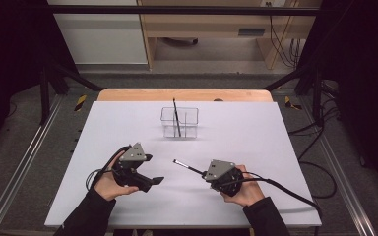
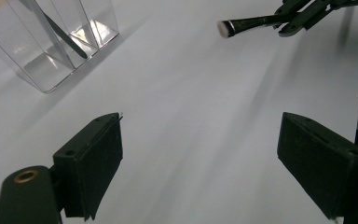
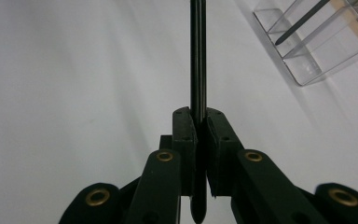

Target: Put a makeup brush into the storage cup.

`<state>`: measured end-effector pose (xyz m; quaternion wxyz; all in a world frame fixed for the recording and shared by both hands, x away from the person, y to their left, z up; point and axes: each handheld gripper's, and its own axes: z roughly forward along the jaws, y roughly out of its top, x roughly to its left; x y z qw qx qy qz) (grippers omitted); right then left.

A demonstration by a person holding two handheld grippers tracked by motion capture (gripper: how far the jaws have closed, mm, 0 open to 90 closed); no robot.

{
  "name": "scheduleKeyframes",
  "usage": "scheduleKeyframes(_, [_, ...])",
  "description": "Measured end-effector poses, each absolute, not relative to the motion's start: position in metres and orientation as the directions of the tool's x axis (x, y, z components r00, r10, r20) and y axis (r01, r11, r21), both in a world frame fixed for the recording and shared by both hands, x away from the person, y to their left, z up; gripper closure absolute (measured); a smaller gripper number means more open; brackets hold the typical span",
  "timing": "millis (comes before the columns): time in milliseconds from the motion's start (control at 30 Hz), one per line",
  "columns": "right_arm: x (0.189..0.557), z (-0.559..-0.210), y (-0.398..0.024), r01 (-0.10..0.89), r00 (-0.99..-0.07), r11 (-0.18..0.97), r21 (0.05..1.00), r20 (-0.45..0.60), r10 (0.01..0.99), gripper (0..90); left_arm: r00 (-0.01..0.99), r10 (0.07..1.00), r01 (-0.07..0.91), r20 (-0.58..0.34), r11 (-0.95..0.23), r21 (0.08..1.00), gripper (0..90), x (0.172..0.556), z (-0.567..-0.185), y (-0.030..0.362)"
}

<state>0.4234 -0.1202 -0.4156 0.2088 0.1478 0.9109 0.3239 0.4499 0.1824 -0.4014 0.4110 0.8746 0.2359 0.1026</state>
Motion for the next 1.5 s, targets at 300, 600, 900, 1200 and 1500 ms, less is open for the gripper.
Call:
scheduleKeyframes(300, [0.42,-0.42,-0.125,0.163,-0.861,0.688,0.708,-0.238,0.449,84.3,0.826,0.56,0.368,-0.061,-0.453,0.812,14.4,0.448,-0.41,0.181])
scheduleKeyframes(600, [0.421,-0.423,-0.127,0.2,-0.848,0.619,0.76,-0.182,0.498,84.3,0.786,0.611,0.379,-0.099,-0.349,0.857,15.1,0.444,-0.41,0.182])
scheduleKeyframes(900, [0.421,-0.425,-0.126,0.234,-0.833,0.557,0.797,-0.131,0.537,84.3,0.752,0.645,0.39,-0.133,-0.274,0.879,15.7,0.439,-0.416,0.181])
scheduleKeyframes(1200, [0.424,-0.429,-0.13,0.29,-0.811,0.474,0.831,-0.049,0.583,84.3,0.744,0.647,0.401,-0.167,-0.232,0.886,16.8,0.435,-0.422,0.173])
scheduleKeyframes(1500, [0.425,-0.43,-0.13,0.314,-0.799,0.433,0.845,-0.012,0.602,84.3,0.741,0.646,0.4,-0.182,-0.208,0.892,17.0,0.431,-0.425,0.163])
